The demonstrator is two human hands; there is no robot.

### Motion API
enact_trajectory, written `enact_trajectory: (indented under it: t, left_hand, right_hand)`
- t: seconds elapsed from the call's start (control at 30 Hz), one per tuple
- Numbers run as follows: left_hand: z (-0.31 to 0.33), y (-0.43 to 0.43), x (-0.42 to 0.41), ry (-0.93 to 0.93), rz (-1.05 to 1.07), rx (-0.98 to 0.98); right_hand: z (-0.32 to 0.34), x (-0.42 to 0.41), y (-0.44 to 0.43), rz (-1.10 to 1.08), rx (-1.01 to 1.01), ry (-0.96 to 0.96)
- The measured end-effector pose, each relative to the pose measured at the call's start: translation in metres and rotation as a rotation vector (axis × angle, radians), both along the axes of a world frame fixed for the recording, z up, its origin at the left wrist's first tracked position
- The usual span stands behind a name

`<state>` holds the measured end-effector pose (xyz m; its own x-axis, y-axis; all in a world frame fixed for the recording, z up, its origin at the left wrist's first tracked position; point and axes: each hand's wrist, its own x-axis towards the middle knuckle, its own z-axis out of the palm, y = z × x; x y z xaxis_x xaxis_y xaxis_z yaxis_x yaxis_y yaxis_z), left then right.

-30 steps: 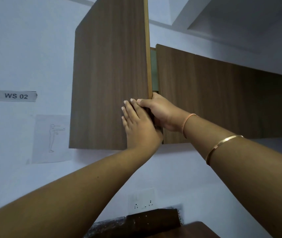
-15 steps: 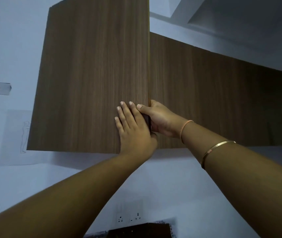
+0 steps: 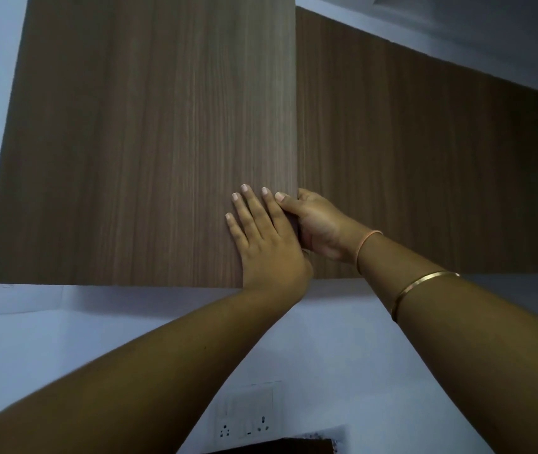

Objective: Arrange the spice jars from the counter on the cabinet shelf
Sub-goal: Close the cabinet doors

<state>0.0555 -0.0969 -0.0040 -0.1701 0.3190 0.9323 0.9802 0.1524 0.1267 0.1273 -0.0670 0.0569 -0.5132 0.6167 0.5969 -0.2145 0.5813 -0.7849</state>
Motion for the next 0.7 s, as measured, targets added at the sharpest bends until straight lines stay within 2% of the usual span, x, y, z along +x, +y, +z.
enact_trajectory:
  t: [0.33,0.5,0.6,0.7]
  left_hand:
    - [-0.005,0.047,-0.036,0.189,-0.007,0.001]
    - [-0.006,0.053,-0.077,0.450,0.043,0.008]
    - [-0.003,0.057,-0.099,0.606,0.066,0.031]
    - [-0.002,0.067,-0.105,0.635,0.102,0.007]
  right_hand:
    - [0.001,-0.011,0.048,-0.046,0.021,-0.043]
    - [0.009,-0.009,0.066,-0.187,0.182,-0.189]
    - [0.011,-0.007,0.077,-0.423,0.419,-0.331]
    - [0.006,-0.009,0.089,-0.884,0.888,-0.418]
